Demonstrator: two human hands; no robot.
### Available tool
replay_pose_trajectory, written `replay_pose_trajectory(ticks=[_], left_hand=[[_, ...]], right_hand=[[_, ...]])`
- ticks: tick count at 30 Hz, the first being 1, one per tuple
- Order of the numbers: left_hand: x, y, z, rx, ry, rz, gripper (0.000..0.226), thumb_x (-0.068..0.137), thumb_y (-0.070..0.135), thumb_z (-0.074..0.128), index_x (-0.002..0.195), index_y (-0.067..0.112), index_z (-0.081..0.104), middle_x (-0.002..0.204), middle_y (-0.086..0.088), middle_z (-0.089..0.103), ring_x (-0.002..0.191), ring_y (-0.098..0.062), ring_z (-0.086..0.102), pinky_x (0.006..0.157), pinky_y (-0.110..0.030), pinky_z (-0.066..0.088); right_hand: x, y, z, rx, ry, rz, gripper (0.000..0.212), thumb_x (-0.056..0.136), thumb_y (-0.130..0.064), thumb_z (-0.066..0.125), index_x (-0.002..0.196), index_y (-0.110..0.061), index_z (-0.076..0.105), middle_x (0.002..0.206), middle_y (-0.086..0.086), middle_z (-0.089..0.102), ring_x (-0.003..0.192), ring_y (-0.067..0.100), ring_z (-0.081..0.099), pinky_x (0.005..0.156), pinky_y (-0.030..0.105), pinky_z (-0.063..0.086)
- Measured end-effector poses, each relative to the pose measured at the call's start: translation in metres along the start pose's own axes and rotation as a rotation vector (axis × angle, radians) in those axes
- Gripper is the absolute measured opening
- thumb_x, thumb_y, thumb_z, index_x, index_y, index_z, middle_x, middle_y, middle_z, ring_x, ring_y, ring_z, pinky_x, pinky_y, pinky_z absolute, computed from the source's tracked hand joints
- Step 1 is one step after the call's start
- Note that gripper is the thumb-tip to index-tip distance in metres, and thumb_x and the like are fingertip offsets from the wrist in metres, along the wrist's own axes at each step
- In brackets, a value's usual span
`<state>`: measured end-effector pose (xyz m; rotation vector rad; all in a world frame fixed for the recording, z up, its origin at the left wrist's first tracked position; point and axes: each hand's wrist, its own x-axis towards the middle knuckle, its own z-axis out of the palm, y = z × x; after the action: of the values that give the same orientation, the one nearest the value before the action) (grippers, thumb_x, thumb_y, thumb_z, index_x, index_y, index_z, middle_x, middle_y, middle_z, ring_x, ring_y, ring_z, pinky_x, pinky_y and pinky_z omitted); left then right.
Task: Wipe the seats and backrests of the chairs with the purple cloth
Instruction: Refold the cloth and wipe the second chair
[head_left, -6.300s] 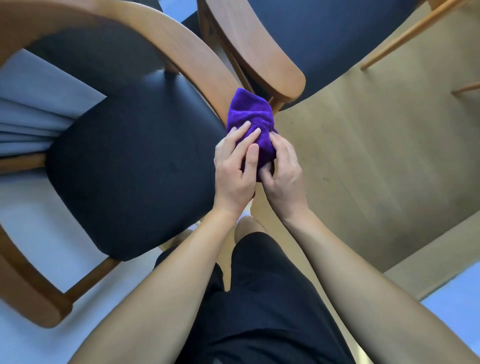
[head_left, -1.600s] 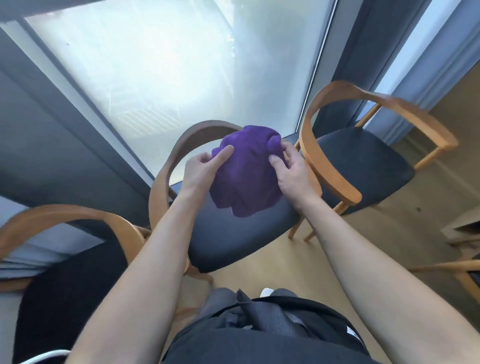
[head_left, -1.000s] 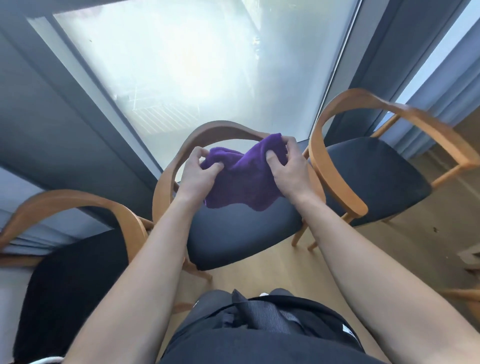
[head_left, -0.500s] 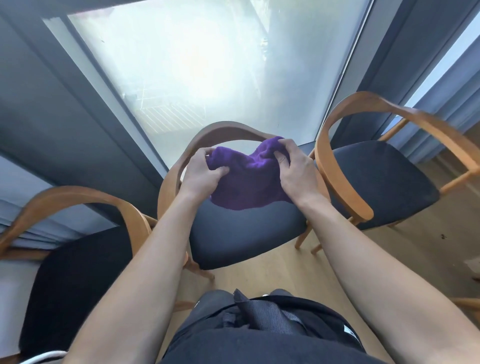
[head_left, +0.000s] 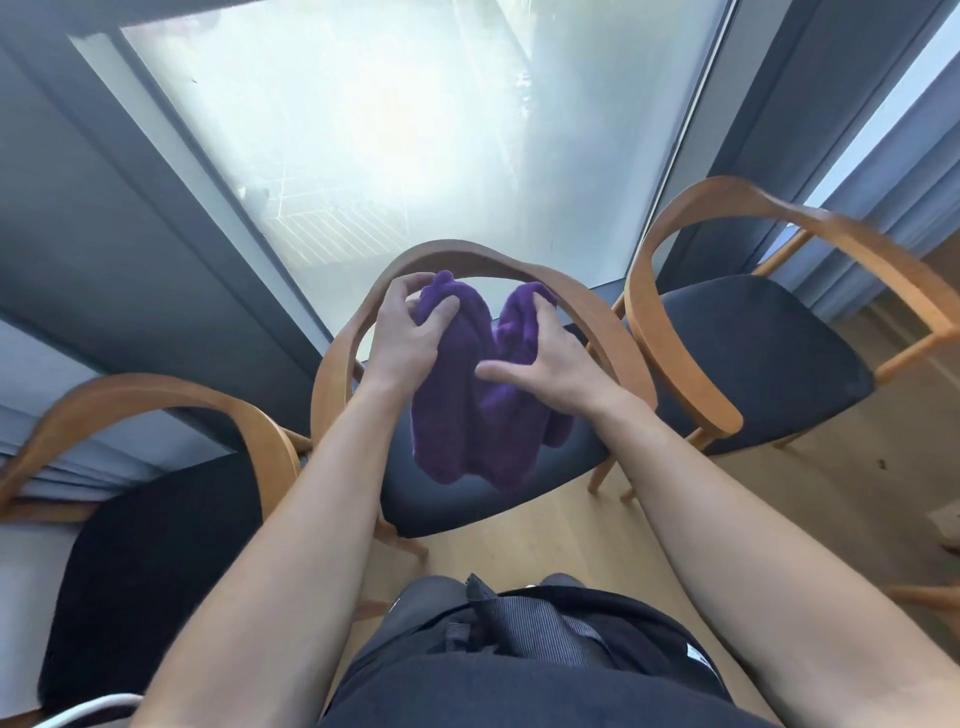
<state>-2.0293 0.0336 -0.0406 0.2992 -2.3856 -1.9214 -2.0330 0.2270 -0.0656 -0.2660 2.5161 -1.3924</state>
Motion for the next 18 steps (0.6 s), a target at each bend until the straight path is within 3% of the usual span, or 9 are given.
replay_pose_trajectory(ticks=[1,3,7,9,11,13,15,16,18], left_hand=[[0.001,0.0,0.001,-0.064,-0.043,-0.037,0.037,0.087,0.036,0.068,0.121,0.031,0.056,0.104,0.005,0.072,0.091,-0.007,0.071,0.08,-0.033,0.057],[0.003,-0.001,0.002,-0.179,-0.132,-0.07,0.038,0.084,0.028,0.063,0.121,0.027,0.057,0.1,0.002,0.075,0.087,-0.017,0.071,0.08,-0.037,0.055],[0.003,-0.007,-0.001,-0.168,-0.218,0.0,0.047,0.08,0.005,0.056,0.125,0.018,0.051,0.101,0.002,0.073,0.079,-0.014,0.068,0.064,-0.024,0.051],[0.001,-0.01,-0.003,-0.087,-0.135,-0.011,0.049,0.078,0.019,0.072,0.121,0.021,0.048,0.107,0.005,0.069,0.087,-0.01,0.071,0.066,-0.02,0.053],[0.001,-0.011,-0.004,0.025,-0.045,-0.092,0.059,0.074,0.042,0.082,0.114,0.012,0.051,0.101,0.002,0.068,0.081,-0.009,0.072,0.068,-0.021,0.053],[0.001,-0.01,-0.004,0.142,-0.125,-0.174,0.071,0.077,0.067,0.07,0.098,0.0,0.061,0.083,-0.003,0.069,0.069,-0.009,0.069,0.067,-0.025,0.053],[-0.003,-0.008,-0.001,0.218,-0.284,-0.208,0.085,0.074,0.086,0.05,0.087,0.004,0.069,0.078,-0.004,0.072,0.068,-0.009,0.066,0.072,-0.03,0.055],[-0.005,-0.009,0.001,0.235,-0.318,-0.175,0.083,0.073,0.088,0.047,0.087,0.01,0.071,0.078,-0.002,0.072,0.07,-0.008,0.065,0.075,-0.031,0.056],[-0.007,-0.011,0.004,0.159,-0.285,-0.017,0.051,0.079,0.072,0.062,0.088,0.023,0.071,0.081,0.007,0.073,0.075,-0.005,0.066,0.07,-0.024,0.055]], right_hand=[[0.0,0.0,0.003,0.003,-0.024,-0.018,0.103,0.069,-0.063,0.079,0.149,-0.028,0.025,0.133,-0.014,0.05,0.113,-0.005,0.045,0.099,0.022,0.039],[0.001,0.001,0.01,0.046,0.063,-0.037,0.078,0.076,-0.051,0.079,0.139,-0.028,0.04,0.121,-0.015,0.059,0.105,-0.002,0.057,0.099,0.032,0.049],[0.007,0.001,0.011,0.265,0.198,-0.004,0.037,0.086,-0.032,0.071,0.12,-0.031,0.057,0.112,-0.008,0.067,0.102,0.009,0.065,0.094,0.037,0.054],[0.008,0.0,0.009,0.39,0.222,0.015,0.031,0.084,-0.033,0.07,0.112,-0.037,0.059,0.107,-0.01,0.069,0.097,0.005,0.067,0.084,0.027,0.057],[0.01,-0.003,0.008,0.515,0.247,0.032,0.028,0.082,-0.033,0.07,0.108,-0.038,0.06,0.103,-0.01,0.071,0.093,0.004,0.069,0.077,0.022,0.056],[0.014,-0.004,0.009,0.645,0.266,0.061,0.029,0.085,-0.029,0.07,0.112,-0.034,0.06,0.11,-0.003,0.071,0.1,0.013,0.069,0.084,0.032,0.058],[0.016,-0.005,0.01,0.73,0.275,0.074,0.031,0.085,-0.028,0.071,0.115,-0.028,0.06,0.113,0.003,0.071,0.103,0.021,0.069,0.09,0.039,0.057],[0.017,-0.005,0.009,0.739,0.272,0.078,0.034,0.085,-0.029,0.072,0.116,-0.025,0.06,0.112,0.004,0.071,0.103,0.022,0.07,0.091,0.041,0.057],[0.017,-0.005,0.008,0.697,0.259,0.088,0.041,0.085,-0.032,0.075,0.121,-0.021,0.058,0.11,0.004,0.072,0.1,0.019,0.071,0.093,0.043,0.057]])
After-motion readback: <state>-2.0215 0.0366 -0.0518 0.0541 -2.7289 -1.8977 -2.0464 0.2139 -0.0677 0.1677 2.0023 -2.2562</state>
